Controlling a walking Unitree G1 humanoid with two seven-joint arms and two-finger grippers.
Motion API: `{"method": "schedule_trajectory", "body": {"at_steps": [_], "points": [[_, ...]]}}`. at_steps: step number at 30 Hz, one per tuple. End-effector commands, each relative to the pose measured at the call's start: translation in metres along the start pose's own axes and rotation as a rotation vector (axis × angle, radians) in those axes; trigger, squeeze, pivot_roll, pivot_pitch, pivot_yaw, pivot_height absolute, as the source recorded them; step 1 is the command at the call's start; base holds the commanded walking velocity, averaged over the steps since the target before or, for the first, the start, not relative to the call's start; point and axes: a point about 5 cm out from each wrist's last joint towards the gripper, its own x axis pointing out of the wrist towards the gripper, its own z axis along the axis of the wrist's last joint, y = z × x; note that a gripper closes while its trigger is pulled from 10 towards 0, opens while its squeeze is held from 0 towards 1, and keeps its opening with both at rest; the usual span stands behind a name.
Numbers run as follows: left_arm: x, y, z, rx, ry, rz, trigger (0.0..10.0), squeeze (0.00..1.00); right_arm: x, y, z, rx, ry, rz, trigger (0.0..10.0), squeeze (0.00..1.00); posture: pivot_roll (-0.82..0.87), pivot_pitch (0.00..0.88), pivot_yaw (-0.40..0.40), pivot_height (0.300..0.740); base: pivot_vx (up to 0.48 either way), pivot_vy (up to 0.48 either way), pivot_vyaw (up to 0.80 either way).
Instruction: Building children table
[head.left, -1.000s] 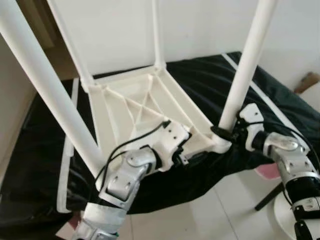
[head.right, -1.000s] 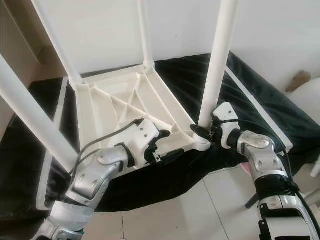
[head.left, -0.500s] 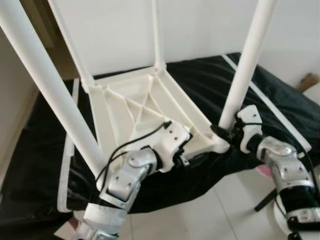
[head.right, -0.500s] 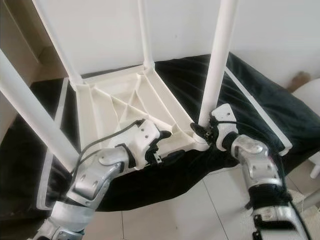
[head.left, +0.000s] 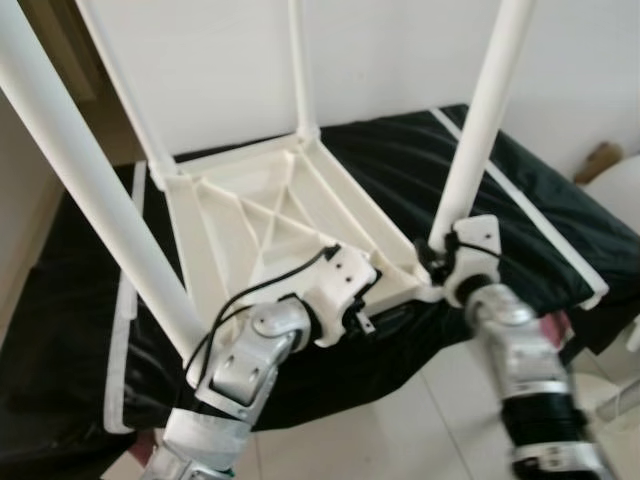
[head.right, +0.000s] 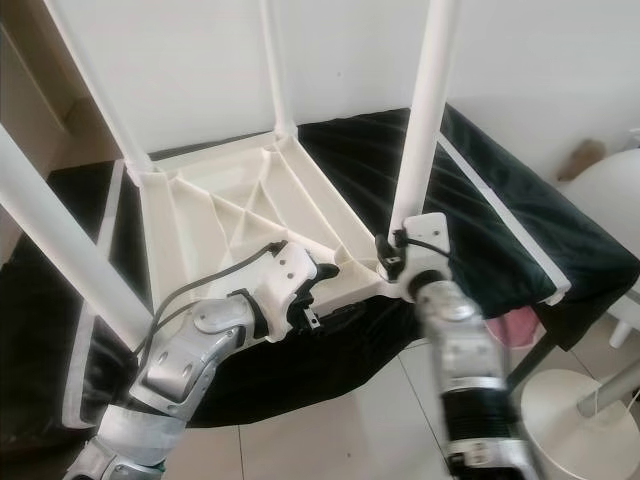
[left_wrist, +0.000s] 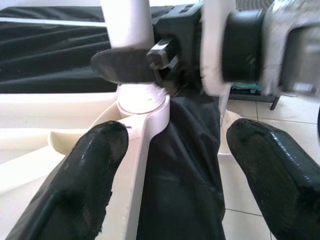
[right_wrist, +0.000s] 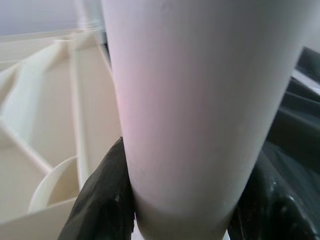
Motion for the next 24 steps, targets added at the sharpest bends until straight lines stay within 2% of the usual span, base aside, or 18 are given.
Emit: {"method": "schedule_trajectory", "body": {"at_steps": [1,2,4,5,7,20,24], "points": [[-0.001,-0.001,-0.003,-0.002,0.014,0.019,10.0,0.0,-0.008,-0.005,-0.034,0.043,0.164,-0.175,10.0,0.0,-0.08,0.0,0.075,0.74,0.0,0.0,0.0],[-0.001,-0.001,-0.003,-0.002,0.014,0.019,10.0,0.0,-0.008,-0.005,-0.034,0.043,0.164,-0.175,10.0,0.0,-0.08,0.0,0.075,0.74,0.0,0.0,0.0],[-0.002,-0.001,-0.003,-0.004,0.013,0.019,10.0,0.0,-0.013,0.013,-0.037,0.083,0.18,-0.258,10.0,0.0,-0.07,0.0,0.071,0.74,0.0,0.0,0.0],[-0.002,-0.001,-0.003,-0.004,0.013,0.019,10.0,0.0,-0.013,0.013,-0.037,0.083,0.18,-0.258,10.0,0.0,-0.07,0.0,0.071,0.74,0.0,0.0,0.0],[-0.002,-0.001,-0.003,-0.008,0.014,0.024,10.0,0.0,-0.014,0.031,-0.032,0.099,0.159,-0.203,10.0,0.0,-0.06,0.0,0.068,0.74,0.0,0.0,0.0],[-0.004,0.0,-0.002,-0.018,0.011,0.053,10.0,0.0,-0.014,0.034,-0.027,0.064,0.126,-0.23,10.0,0.0,-0.05,0.0,0.055,0.74,0.0,0.0,0.0],[-0.004,0.0,-0.002,-0.019,0.01,0.054,10.0,0.0,-0.013,0.038,-0.024,0.087,0.121,-0.182,10.0,0.0,-0.05,0.0,0.055,0.74,0.0,0.0,0.0]]}}
